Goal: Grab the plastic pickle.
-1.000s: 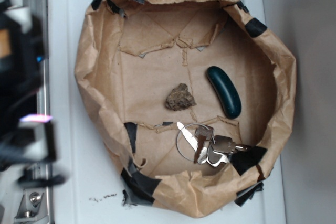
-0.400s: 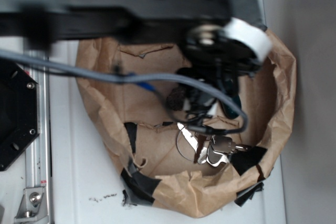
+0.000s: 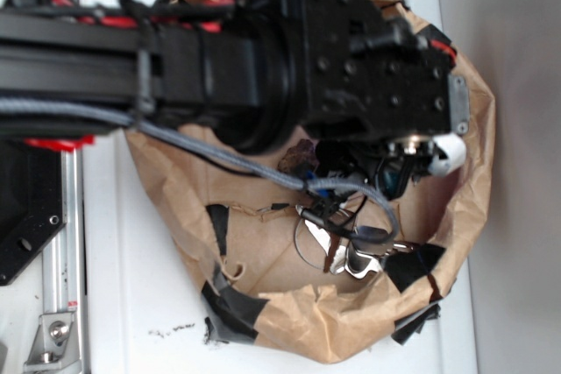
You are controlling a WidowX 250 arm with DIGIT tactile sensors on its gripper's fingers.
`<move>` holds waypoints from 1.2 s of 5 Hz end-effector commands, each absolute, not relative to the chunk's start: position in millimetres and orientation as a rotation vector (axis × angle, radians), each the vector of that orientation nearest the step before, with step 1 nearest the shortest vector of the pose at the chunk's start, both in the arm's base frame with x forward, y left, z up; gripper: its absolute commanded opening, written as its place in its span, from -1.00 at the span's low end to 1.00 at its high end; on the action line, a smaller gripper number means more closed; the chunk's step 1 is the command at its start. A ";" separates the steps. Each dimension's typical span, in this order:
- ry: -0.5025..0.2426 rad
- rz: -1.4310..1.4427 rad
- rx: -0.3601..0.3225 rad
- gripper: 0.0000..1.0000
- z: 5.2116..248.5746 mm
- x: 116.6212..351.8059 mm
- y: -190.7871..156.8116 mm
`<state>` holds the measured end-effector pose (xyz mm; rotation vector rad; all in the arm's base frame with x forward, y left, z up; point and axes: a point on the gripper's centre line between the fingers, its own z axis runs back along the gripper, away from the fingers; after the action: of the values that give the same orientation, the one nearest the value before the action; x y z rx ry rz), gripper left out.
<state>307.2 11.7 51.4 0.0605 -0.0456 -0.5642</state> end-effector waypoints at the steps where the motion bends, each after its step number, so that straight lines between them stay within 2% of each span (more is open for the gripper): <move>1: -0.039 -0.617 0.063 1.00 45.1 307.8 0.3; 2: -0.015 -0.599 0.059 1.00 34.4 309.4 5.1; 3: -0.060 -0.557 0.048 1.00 38.2 323.5 4.4; 4: -0.027 -0.518 0.053 -1.00 28.7 329.0 5.4; 5: -0.032 -0.522 0.062 -1.00 36.5 323.0 3.8; 6: -0.072 -0.399 0.048 -1.00 50.3 313.8 5.9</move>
<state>308.2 11.5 31.6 0.0223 0.0019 -0.4094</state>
